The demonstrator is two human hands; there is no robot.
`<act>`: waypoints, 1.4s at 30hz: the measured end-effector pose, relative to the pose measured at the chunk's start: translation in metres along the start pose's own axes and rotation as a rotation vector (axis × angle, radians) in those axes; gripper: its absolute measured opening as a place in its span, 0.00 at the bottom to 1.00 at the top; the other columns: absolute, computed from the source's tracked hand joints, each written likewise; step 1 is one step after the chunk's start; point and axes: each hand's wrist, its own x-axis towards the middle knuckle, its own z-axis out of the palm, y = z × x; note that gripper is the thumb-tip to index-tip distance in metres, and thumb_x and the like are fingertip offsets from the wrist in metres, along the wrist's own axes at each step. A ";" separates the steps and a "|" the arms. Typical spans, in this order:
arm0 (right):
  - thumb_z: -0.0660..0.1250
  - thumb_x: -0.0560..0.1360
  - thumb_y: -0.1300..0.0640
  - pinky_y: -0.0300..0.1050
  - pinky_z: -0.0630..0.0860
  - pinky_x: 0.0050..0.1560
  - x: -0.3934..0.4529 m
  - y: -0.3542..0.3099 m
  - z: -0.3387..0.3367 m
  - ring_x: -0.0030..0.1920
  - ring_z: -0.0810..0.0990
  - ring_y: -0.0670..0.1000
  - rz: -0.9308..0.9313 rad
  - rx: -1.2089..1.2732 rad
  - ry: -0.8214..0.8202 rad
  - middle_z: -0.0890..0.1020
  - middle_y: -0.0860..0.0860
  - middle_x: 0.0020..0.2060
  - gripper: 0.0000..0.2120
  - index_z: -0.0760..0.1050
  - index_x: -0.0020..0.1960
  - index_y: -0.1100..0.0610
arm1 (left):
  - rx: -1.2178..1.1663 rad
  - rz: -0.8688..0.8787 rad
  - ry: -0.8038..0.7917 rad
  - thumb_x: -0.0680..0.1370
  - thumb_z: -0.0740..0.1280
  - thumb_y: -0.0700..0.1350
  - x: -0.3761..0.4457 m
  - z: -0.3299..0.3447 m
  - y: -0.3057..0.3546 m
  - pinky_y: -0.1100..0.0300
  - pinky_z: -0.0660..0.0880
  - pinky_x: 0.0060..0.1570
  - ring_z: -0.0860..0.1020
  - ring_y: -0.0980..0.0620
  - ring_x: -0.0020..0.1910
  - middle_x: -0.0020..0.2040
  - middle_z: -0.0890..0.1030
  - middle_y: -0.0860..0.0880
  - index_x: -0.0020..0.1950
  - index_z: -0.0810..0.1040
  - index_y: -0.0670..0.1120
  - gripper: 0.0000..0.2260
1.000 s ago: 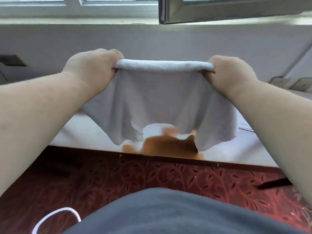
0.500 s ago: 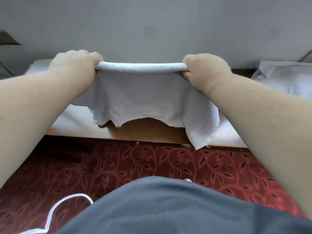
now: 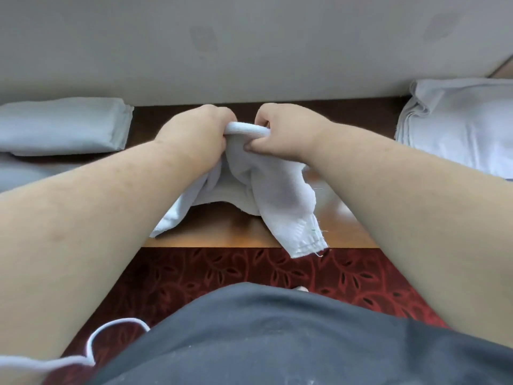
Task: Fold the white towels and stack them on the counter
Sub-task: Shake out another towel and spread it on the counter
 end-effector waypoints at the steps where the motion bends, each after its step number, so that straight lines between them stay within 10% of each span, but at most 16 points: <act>1: 0.69 0.68 0.36 0.45 0.69 0.35 -0.002 0.017 -0.002 0.40 0.76 0.45 0.029 -0.015 -0.118 0.78 0.43 0.40 0.16 0.74 0.48 0.45 | -0.006 -0.013 0.021 0.74 0.59 0.38 0.004 0.002 -0.002 0.52 0.72 0.39 0.76 0.43 0.41 0.43 0.76 0.48 0.52 0.76 0.52 0.13; 5: 0.71 0.69 0.42 0.46 0.76 0.40 -0.018 0.081 0.015 0.43 0.80 0.49 0.192 -0.126 -0.416 0.82 0.47 0.42 0.10 0.78 0.46 0.46 | -0.037 -0.058 0.057 0.74 0.56 0.38 0.024 0.011 -0.006 0.48 0.74 0.44 0.75 0.42 0.46 0.48 0.77 0.48 0.52 0.75 0.52 0.14; 11: 0.66 0.70 0.52 0.42 0.70 0.33 -0.028 0.114 0.028 0.37 0.77 0.47 0.376 0.441 0.022 0.80 0.46 0.37 0.02 0.76 0.43 0.48 | 0.075 -0.137 -0.088 0.73 0.60 0.38 0.061 0.022 0.003 0.43 0.74 0.54 0.73 0.39 0.57 0.60 0.73 0.45 0.65 0.71 0.54 0.22; 15: 0.70 0.69 0.46 0.40 0.72 0.34 -0.016 0.110 0.014 0.37 0.78 0.44 0.353 0.596 0.094 0.81 0.44 0.37 0.07 0.78 0.44 0.48 | -0.018 0.339 -0.203 0.71 0.67 0.46 0.077 0.025 0.050 0.54 0.64 0.66 0.64 0.47 0.72 0.75 0.65 0.51 0.79 0.54 0.57 0.39; 19: 0.72 0.67 0.45 0.43 0.75 0.38 -0.004 0.108 0.000 0.39 0.79 0.44 0.389 0.642 0.196 0.83 0.46 0.41 0.11 0.79 0.47 0.48 | -0.179 0.468 -0.214 0.74 0.65 0.49 0.107 0.023 0.082 0.54 0.73 0.56 0.76 0.47 0.59 0.59 0.79 0.53 0.67 0.72 0.60 0.21; 25: 0.72 0.73 0.49 0.47 0.74 0.49 -0.017 0.122 0.021 0.49 0.81 0.55 0.378 1.375 0.291 0.86 0.53 0.53 0.12 0.83 0.55 0.48 | -0.257 0.403 -0.223 0.76 0.62 0.51 0.155 0.016 0.082 0.59 0.67 0.36 0.76 0.51 0.43 0.44 0.78 0.55 0.53 0.77 0.56 0.08; 31: 0.74 0.69 0.40 0.44 0.79 0.52 -0.048 0.138 0.088 0.48 0.84 0.42 0.683 0.966 -0.008 0.85 0.39 0.47 0.17 0.80 0.55 0.42 | -0.378 0.226 -0.257 0.77 0.56 0.52 0.205 0.034 0.094 0.59 0.67 0.35 0.76 0.49 0.41 0.44 0.77 0.53 0.56 0.77 0.53 0.13; 37: 0.66 0.72 0.36 0.53 0.78 0.57 -0.063 0.156 0.111 0.52 0.83 0.52 0.974 1.064 0.268 0.85 0.49 0.49 0.18 0.81 0.51 0.49 | 0.021 0.367 -0.162 0.80 0.62 0.50 0.251 0.065 0.110 0.53 0.73 0.49 0.77 0.39 0.54 0.55 0.79 0.43 0.60 0.79 0.49 0.12; 42: 0.67 0.75 0.37 0.39 0.69 0.38 -0.075 0.169 0.125 0.44 0.74 0.41 1.007 0.733 -0.026 0.76 0.41 0.45 0.15 0.72 0.54 0.45 | 0.172 0.376 -0.302 0.78 0.66 0.43 0.264 0.096 0.139 0.53 0.72 0.47 0.79 0.39 0.51 0.52 0.81 0.41 0.58 0.81 0.44 0.10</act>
